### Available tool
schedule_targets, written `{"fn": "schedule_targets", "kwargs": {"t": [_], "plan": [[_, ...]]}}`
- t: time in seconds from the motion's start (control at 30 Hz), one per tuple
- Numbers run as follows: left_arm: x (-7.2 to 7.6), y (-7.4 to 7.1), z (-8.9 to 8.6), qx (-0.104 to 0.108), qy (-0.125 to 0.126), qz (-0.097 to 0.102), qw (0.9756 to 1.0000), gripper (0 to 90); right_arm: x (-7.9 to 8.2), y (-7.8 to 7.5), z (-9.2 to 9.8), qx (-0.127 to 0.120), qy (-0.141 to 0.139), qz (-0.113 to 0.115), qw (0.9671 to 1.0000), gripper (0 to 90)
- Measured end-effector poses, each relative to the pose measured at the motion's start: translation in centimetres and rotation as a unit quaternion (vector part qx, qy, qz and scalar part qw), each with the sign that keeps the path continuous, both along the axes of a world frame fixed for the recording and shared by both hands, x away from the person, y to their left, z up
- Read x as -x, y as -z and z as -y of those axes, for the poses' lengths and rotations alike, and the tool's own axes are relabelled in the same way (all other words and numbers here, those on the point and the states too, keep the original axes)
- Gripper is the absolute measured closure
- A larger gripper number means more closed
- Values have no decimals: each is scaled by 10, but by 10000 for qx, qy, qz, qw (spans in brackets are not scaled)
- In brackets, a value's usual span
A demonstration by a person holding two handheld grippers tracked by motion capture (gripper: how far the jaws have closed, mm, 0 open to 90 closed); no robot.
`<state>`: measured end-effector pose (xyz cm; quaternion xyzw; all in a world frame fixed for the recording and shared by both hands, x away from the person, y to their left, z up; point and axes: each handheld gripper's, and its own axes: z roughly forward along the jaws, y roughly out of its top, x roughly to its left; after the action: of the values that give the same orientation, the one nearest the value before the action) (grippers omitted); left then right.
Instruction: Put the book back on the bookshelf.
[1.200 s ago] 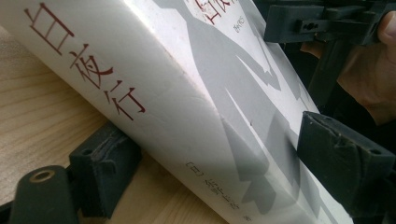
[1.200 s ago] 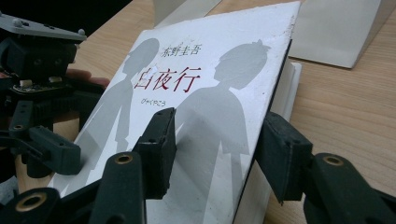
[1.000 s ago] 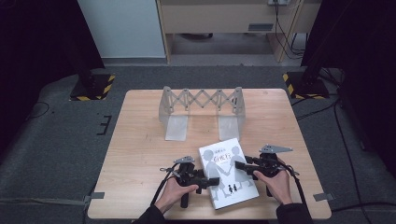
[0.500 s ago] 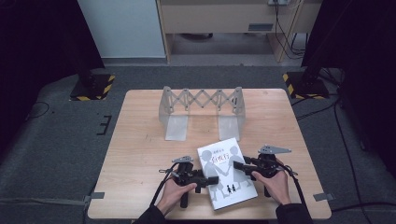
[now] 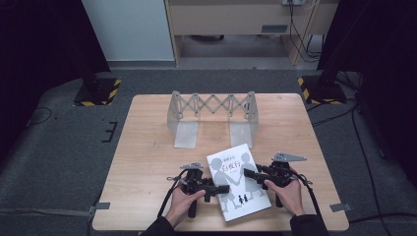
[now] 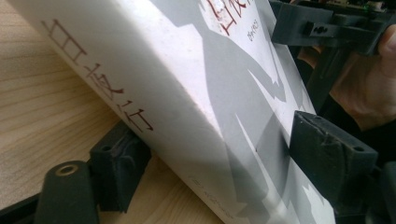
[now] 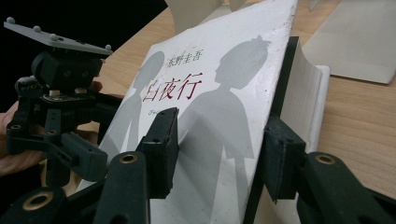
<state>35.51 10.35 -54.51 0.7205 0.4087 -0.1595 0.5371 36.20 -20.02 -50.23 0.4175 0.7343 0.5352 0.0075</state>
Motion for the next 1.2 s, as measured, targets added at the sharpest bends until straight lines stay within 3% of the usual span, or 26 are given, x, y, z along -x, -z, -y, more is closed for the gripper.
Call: {"fn": "schedule_targets", "kwargs": {"t": [0.1, 0.3, 0.33, 0.37, 0.47, 0.53, 0.57, 0.63, 0.7, 0.77, 0.93, 1.03, 1.2], "plan": [[0, 3, 1, 42, -68, -73, 9999, 207, -1, 1, 0, 131, 28, -24, 9999, 503], [2, 0, 1, 86, -193, 126, 9997, 239, -2, 1, -2, 564, 81, 219, 9981, 330], [2, 0, 2, 77, -200, 179, 9996, 253, -3, 2, -2, 828, 120, 144, 9964, 307], [2, 0, 2, 80, -194, 205, 9996, 254, -2, 9, 1, 526, 154, 37, 9985, 331], [2, 1, 2, 123, -238, 176, 9995, 254, -2, 10, 1, 502, 170, 54, 9986, 320], [2, 1, 2, 121, -252, 139, 9995, 254, -2, 12, -1, 426, 191, -81, 9989, 303], [2, 1, 2, 125, -265, 122, 9995, 254, -3, 16, -3, 266, 275, -232, 9990, 296], [2, 1, 2, 136, -286, 77, 9995, 254, -3, 17, -3, 295, 284, -244, 9989, 301], [2, -2, 2, 79, -240, 167, 9995, 256, -3, 14, -3, 321, 282, -229, 9988, 321], [2, -9, 1, 41, -229, 347, 9991, 261, -2, 10, 0, 258, 267, -116, 9992, 360], [-1, -29, -4, 208, -363, 768, 9962, 350, -1, 0, 6, -110, 373, 307, 9988, 424], [-1, -38, -2, 130, -308, 1034, 9941, 371, 0, -6, 10, -298, 394, 536, 9973, 472], [-3, -37, 1, 176, -199, 1067, 9939, 371, 3, -8, 14, -404, 311, 662, 9965, 512]]}}
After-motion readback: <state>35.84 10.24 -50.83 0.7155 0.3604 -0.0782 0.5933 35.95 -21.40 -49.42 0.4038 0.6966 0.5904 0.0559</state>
